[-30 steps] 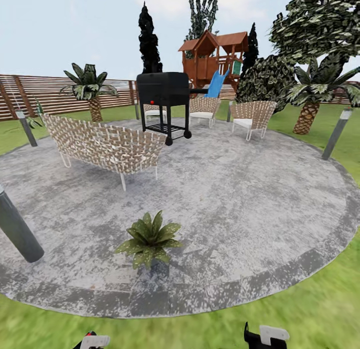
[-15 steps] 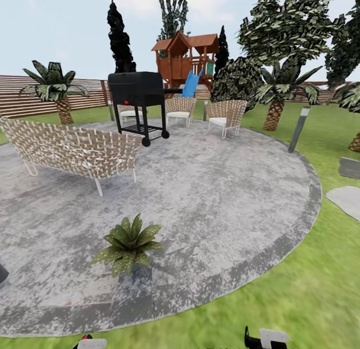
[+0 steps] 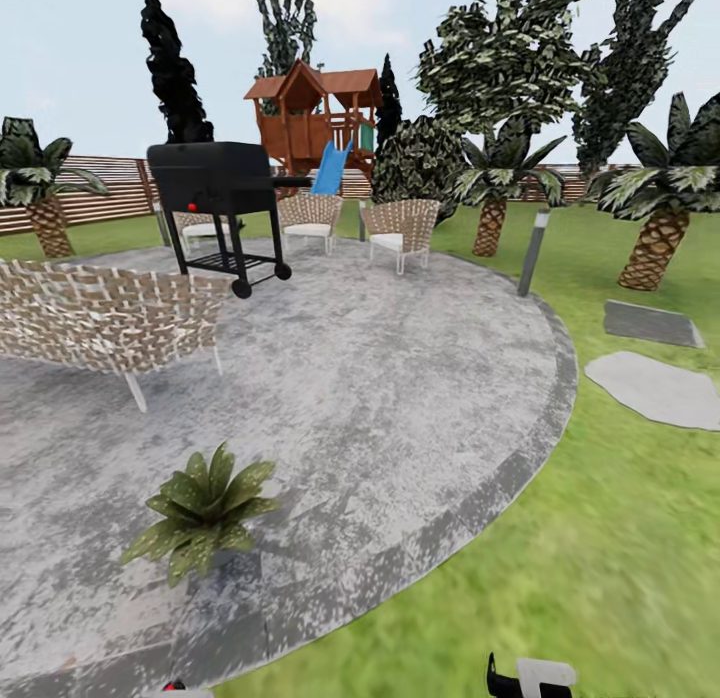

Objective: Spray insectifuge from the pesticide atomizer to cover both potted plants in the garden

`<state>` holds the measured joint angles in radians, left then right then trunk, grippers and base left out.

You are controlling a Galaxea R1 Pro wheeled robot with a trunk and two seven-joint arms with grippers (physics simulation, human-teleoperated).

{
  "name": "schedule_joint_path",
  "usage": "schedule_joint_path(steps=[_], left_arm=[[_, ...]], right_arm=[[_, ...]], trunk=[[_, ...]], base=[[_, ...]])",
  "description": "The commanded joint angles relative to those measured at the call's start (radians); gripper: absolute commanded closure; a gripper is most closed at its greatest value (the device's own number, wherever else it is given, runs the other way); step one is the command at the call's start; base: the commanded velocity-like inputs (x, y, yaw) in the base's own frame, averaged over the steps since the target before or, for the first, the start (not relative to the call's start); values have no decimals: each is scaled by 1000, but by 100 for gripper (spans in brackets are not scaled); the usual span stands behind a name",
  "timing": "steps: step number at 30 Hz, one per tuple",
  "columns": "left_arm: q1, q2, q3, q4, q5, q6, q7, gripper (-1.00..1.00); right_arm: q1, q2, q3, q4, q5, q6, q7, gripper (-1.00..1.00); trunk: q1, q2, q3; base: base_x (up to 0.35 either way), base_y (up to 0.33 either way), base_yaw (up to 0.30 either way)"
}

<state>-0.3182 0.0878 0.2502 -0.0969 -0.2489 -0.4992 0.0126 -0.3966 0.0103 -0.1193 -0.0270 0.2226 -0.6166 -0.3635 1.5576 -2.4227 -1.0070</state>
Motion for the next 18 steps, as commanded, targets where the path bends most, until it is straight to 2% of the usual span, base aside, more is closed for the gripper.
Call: schedule_joint_path(steps=[1, 8, 18], left_arm=[[0, 0, 8, 1, -10, -4, 2, 100], [1, 0, 9, 1, -10, -4, 3, 100], [1, -6, 6, 3, -15, -1, 0, 100]], right_arm=[[-1, 0, -8, 1, 11, -2, -4, -100], [-1, 0, -8, 1, 11, 0, -5, -100], [-1, -1, -8, 1, 11, 0, -5, -100]], trunk=[[0, 0, -1], [0, 0, -1], [0, 0, -1]], base=[[224, -187, -300], [232, -177, -300], [27, -17, -300]])
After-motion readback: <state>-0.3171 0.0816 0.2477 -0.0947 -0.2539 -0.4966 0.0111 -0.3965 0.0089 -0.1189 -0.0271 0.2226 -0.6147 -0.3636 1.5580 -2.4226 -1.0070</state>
